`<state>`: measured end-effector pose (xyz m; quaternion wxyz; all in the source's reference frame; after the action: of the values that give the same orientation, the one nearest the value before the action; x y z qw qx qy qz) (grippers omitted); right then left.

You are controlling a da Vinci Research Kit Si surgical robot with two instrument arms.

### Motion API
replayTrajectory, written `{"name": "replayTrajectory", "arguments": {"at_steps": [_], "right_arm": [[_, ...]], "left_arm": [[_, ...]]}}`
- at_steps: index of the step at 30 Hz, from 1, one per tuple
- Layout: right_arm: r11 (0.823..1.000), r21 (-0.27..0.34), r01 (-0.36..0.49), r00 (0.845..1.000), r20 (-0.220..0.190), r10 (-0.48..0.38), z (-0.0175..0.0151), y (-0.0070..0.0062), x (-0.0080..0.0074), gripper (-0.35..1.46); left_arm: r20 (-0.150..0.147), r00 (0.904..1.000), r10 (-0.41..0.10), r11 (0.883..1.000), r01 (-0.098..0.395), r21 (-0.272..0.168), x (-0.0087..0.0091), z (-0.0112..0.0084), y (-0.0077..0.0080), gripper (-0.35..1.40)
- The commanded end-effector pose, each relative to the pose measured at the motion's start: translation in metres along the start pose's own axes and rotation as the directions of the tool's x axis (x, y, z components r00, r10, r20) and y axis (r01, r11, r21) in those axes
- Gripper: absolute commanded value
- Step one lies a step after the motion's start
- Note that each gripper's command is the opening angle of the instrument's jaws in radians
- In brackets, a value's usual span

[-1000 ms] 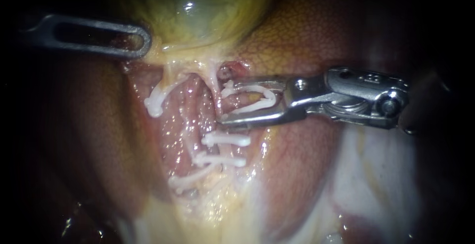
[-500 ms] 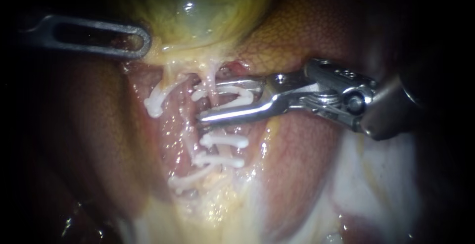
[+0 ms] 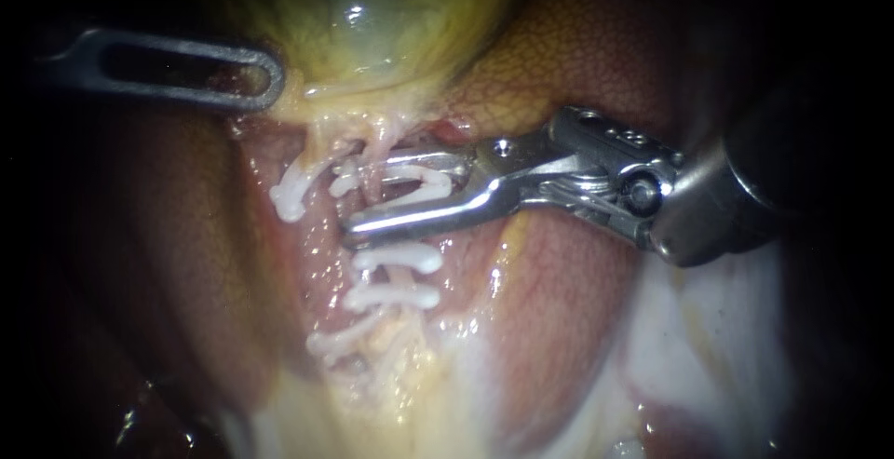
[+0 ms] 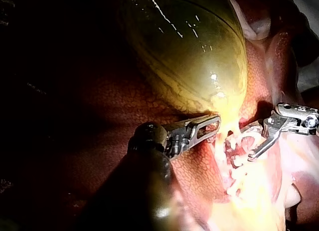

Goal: Clipping third clip right tube

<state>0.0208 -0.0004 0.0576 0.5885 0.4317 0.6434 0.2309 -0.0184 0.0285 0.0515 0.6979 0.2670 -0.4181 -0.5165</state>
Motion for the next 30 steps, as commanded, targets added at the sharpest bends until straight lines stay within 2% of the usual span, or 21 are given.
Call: {"name": "replayTrajectory", "arguments": {"at_steps": [1,5,10,16,20,30], "right_arm": [[1.0,-0.011,0.0,1.0,-0.004,-0.001,0.0001,0.0,0.0,0.38],[0.999,-0.035,-0.005,1.0,-0.013,0.004,0.0002,0.0004,0.0001,0.38],[0.999,-0.036,-0.033,0.999,-0.015,0.033,0.0004,0.0006,-0.0001,0.38],[0.995,-0.038,-0.095,0.995,-0.017,0.094,0.0007,0.0008,-0.0006,0.38],[0.994,-0.038,-0.103,0.995,-0.017,0.102,0.0009,0.001,-0.0011,0.38],[0.994,-0.039,-0.103,0.995,-0.017,0.102,0.0007,0.0012,-0.0012,0.39]], "left_arm": [[0.0,1.0,0.0,1.0,0.0,0.0,0.0,0.0,0.0,-0.35],[0.0,1.0,0.0,1.0,0.0,0.0,0.0,0.0001,0.0,-0.35],[0.001,1.0,0.0,1.0,0.0,-0.001,0.0001,0.0001,0.0,-0.35],[0.001,1.0,0.0,1.0,0.0,-0.001,0.0001,0.0002,0.0001,-0.35],[0.001,1.0,0.0,1.0,0.0,-0.001,0.0001,0.0002,0.0001,-0.35],[0.001,1.0,0.0,1.0,0.0,-0.001,0.0001,0.0001,0.0001,-0.35]]}}
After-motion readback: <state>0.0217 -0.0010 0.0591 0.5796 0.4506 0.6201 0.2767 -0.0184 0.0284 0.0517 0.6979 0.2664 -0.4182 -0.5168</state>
